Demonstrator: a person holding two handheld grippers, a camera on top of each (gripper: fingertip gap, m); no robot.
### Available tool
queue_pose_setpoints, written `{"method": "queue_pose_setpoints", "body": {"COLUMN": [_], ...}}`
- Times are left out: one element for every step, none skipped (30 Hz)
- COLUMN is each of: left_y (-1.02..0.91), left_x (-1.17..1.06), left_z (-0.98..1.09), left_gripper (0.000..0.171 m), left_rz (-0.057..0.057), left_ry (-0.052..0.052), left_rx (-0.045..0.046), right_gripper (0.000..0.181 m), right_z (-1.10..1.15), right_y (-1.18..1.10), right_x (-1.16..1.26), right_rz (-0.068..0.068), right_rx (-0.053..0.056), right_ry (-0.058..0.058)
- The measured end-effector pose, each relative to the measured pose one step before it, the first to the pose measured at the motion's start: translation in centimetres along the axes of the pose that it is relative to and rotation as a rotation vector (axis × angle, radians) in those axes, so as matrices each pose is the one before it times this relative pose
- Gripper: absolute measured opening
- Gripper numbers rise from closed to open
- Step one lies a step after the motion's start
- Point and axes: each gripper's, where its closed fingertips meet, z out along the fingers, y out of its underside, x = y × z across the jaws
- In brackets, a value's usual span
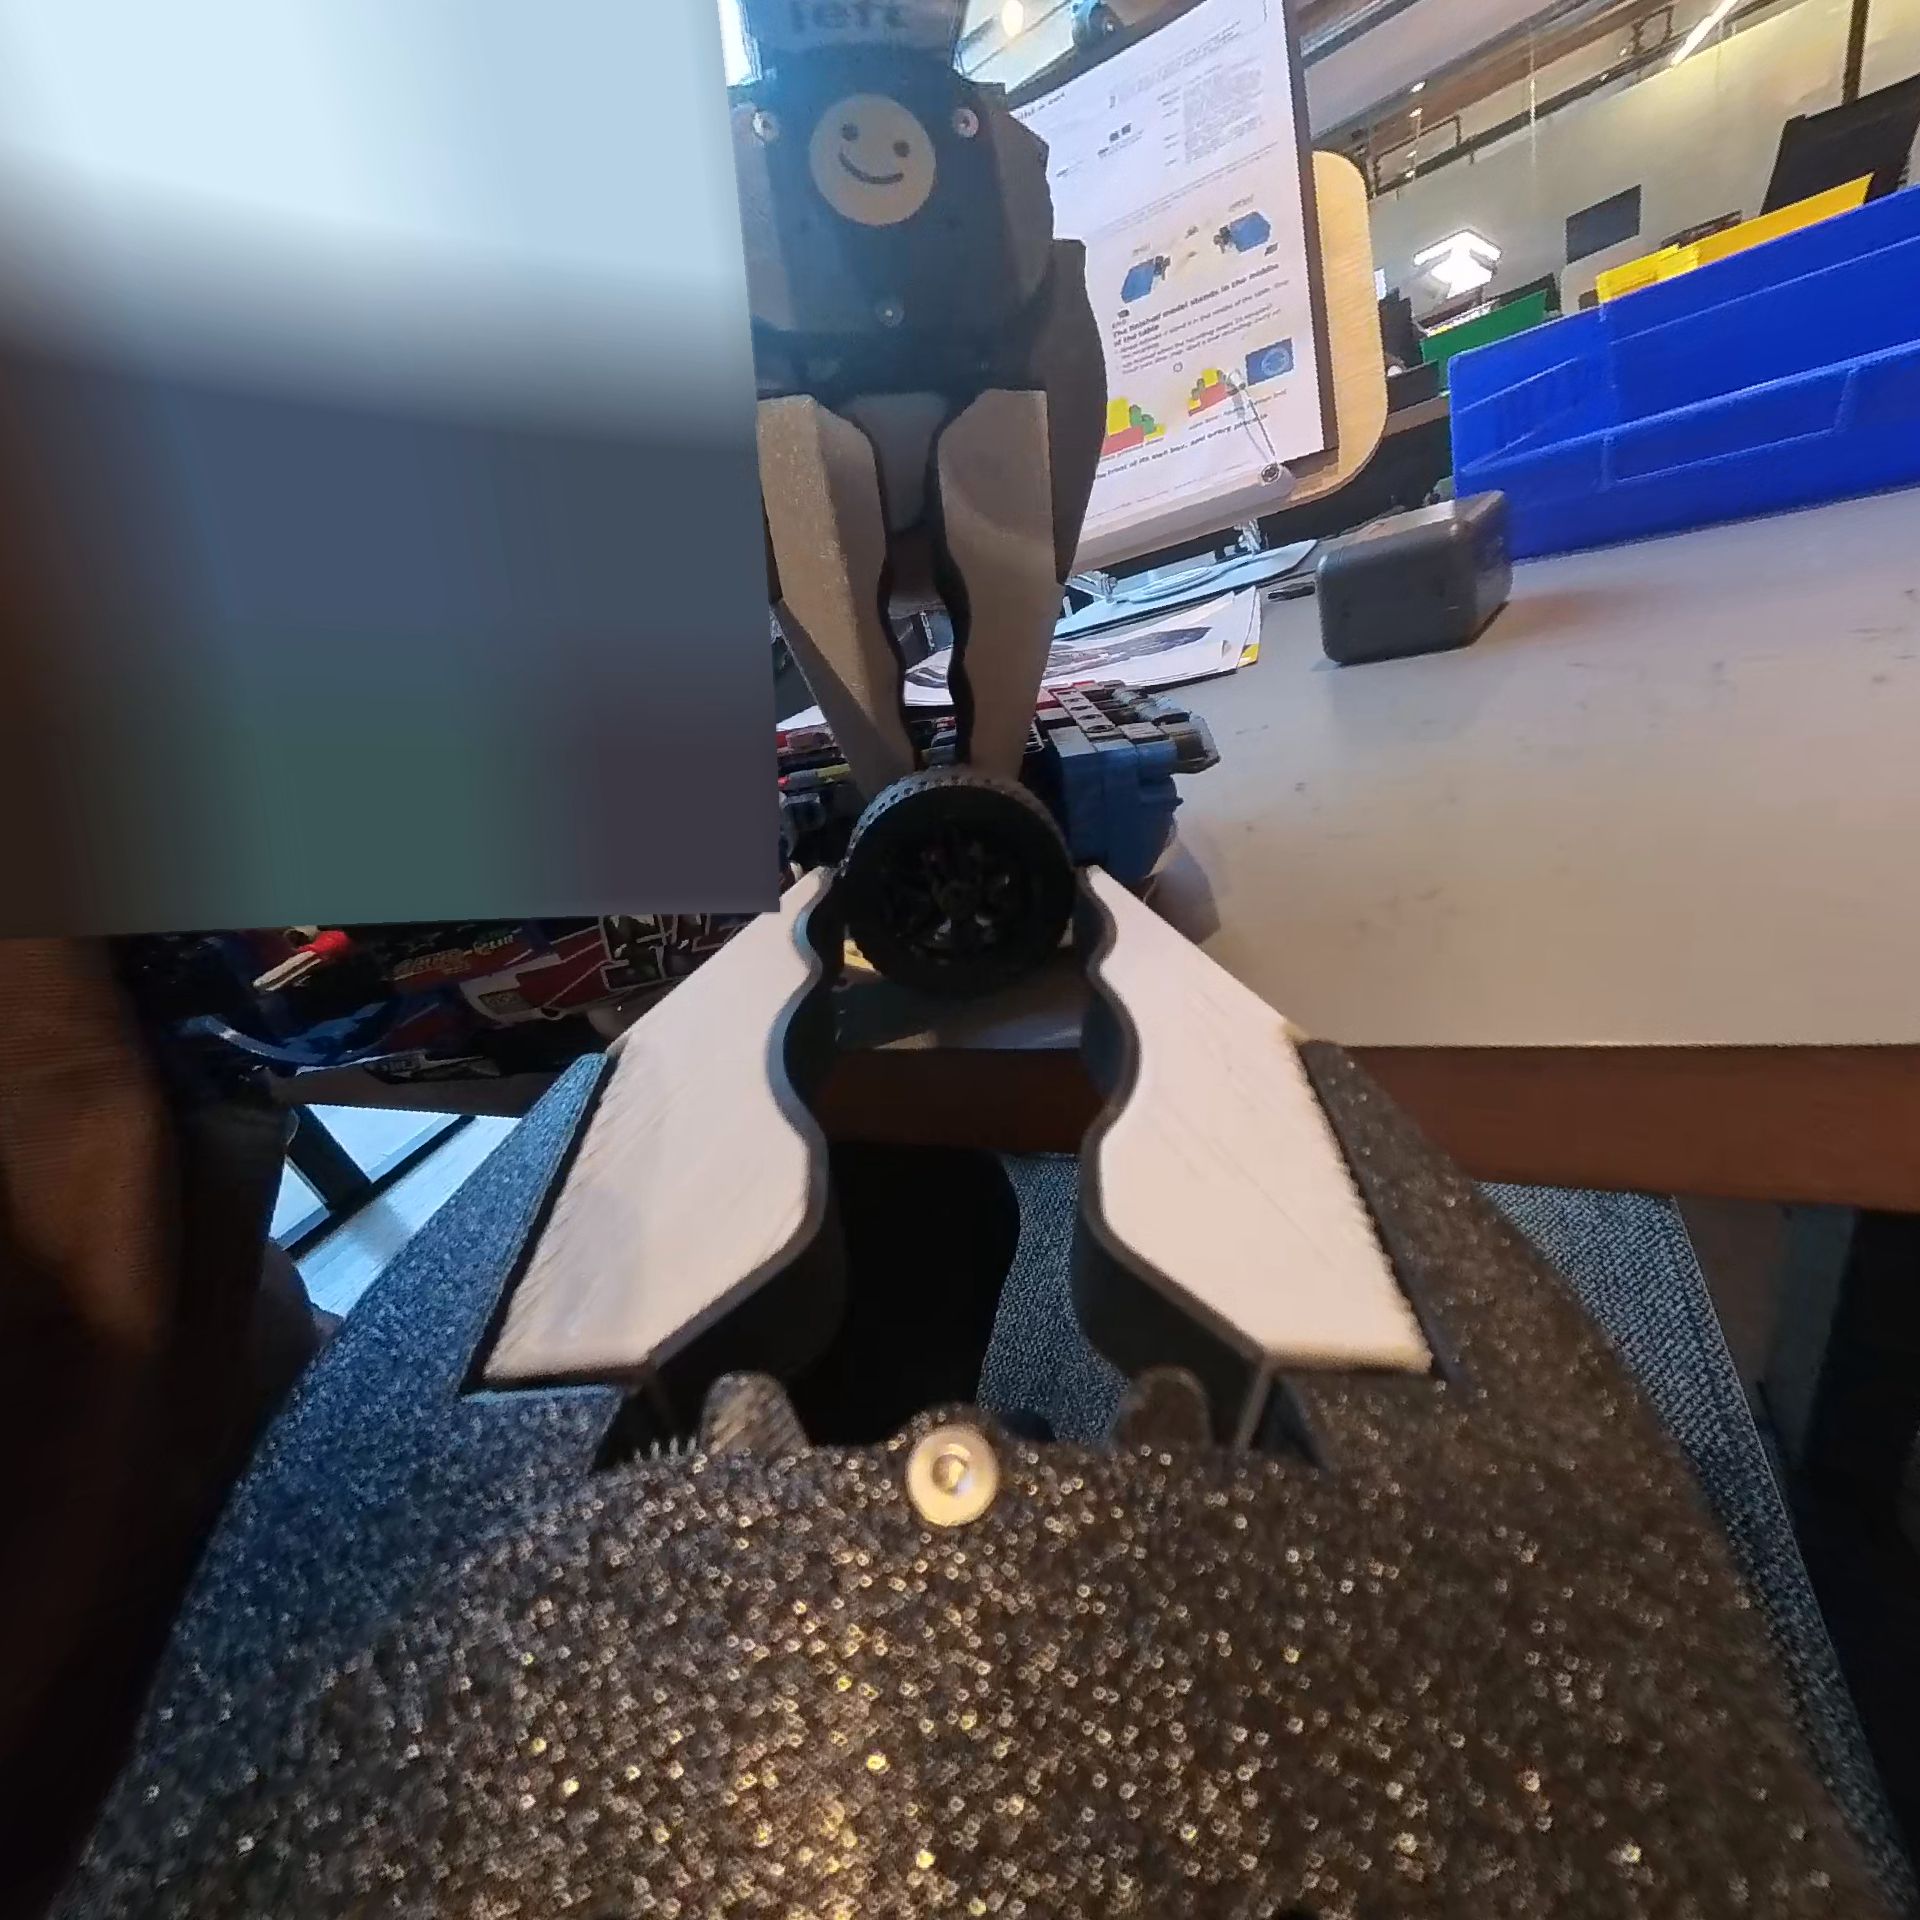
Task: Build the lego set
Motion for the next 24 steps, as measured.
{"method": "queue_pose_setpoints", "body": {"left_y": [-0.097, -0.114, -0.110, -0.029, 0.036, 0.042, 0.028, -0.034, 0.002, -0.018, 0.001, 0.001, 0.004, 0.009, -0.025, -0.016, 0.015, 0.014, 0.024, 0.000, 0.005, 0.010, -0.005, 0.004], "left_x": [0.047, 0.094, 0.044, 0.032, -0.020, -0.053, -0.045, -0.012, -0.022, -0.017, -0.011, -0.006, -0.004, -0.043, -0.079, -0.044, 0.007, -0.024, -0.023, 0.015, -0.041, -0.015, 0.011, -0.021], "left_z": [-0.053, -0.042, -0.049, -0.008, 0.014, 0.037, 0.042, 0.030, 0.016, -0.011, -0.006, 0.003, -0.010, -0.012, -0.026, -0.022, -0.018, -0.007, 0.011, 0.012, -0.008, 0.011, -0.003, -0.010], "left_gripper": [0.007, 0.008, 0.007, 0.007, 0.007, 0.005, 0.003, 0.003, 0.002, 0.002, 0.003, 0.003, 0.002, 0.002, 0.002, 0.002, 0.002, 0.002, 0.002, 0.002, 0.002, 0.002, 0.002, 0.001], "left_rz": [-0.0069, -0.0055, -0.0038, -0.0013, 0.0009, 0.0010, -0.0007, -0.0010, -0.0010, 0.0013, 0.0019, 0.0023, 0.0051, 0.0077, 0.0099, 0.0144, 0.0177, 0.0152, 0.0132, 0.0174, 0.0161, 0.0109, 0.0161, 0.0226], "left_ry": [0.0076, 0.0105, 0.0060, 0.0039, -0.0003, -0.0032, -0.0027, -0.0014, -0.0029, -0.0058, -0.0083, -0.0103, -0.0146, -0.0208, -0.0258, -0.0273, -0.0266, -0.0278, -0.0252, -0.0227, -0.0236, -0.0205, -0.0185, -0.0204], "left_rx": [0.00714, 0.00759, 0.00691, 0.00151, -0.00174, -0.00134, 0.00090, 0.00420, 0.00276, 0.00335, 0.00338, 0.00358, 0.00358, 0.00264, 0.00387, 0.00500, 0.00641, 0.00636, 0.00436, 0.00512, 0.00491, 0.00362, 0.00485, 0.00524], "right_gripper": [0.039, 0.039, 0.039, 0.038, 0.038, 0.038, 0.038, 0.039, 0.039, 0.039, 0.039, 0.039, 0.039, 0.039, 0.038, 0.038, 0.038, 0.038, 0.038, 0.038, 0.038, 0.038, 0.038, 0.039], "right_z": [-0.018, -0.029, -0.027, -0.021, -0.016, -0.001, 0.007, 0.004, 0.011, -0.001, 0.008, 0.006, 0.024, 0.041, 0.065, 0.084, 0.105, 0.104, 0.092, 0.066, 0.046, 0.028, 0.025, 0.024], "right_y": [-0.015, -0.014, -0.030, -0.025, -0.015, -0.006, 0.016, 0.009, -0.002, -0.011, 0.008, 0.020, 0.019, 0.022, 0.026, 0.039, 0.047, 0.024, -0.010, -0.022, 0.019, 0.029, -0.031, -0.130], "right_x": [0.027, 0.031, 0.031, 0.025, 0.008, 0.002, 0.002, -0.002, -0.001, -0.007, 0.004, 0.016, -0.001, -0.040, -0.066, -0.074, -0.076, -0.073, -0.053, -0.007, 0.060, 0.130, 0.126, 0.034], "right_rz": [-0.0001, 0.0001, 0.0006, 0.0007, 0.0001, -0.0006, -0.0009, -0.0005, 0.0006, 0.0018, 0.0019, 0.0018, 0.0026, 0.0047, 0.0056, 0.0046, 0.0038, 0.0060, 0.0109, 0.0153, 0.0177, 0.0179, 0.0157, 0.0131], "right_rx": [0.0004, 0.0009, 0.0011, 0.0009, 0.0007, -0.0003, -0.0011, -0.0004, 0.0007, 0.0009, 0.0003, 0.0002, 0.0010, 0.0015, 0.0023, 0.0020, 0.0022, 0.0043, 0.0087, 0.0114, 0.0100, 0.0075, 0.0078, 0.0114], "right_ry": [0.0005, 0.0006, 0.0002, 0.0002, 0.0002, 0.0001, -0.0003, 0.0000, -0.0005, -0.0013, -0.0006, -0.0001, -0.0011, -0.0032, -0.0044, -0.0041, -0.0033, -0.0044, -0.0062, -0.0066, -0.0059, -0.0025, -0.0013, -0.0050]}}
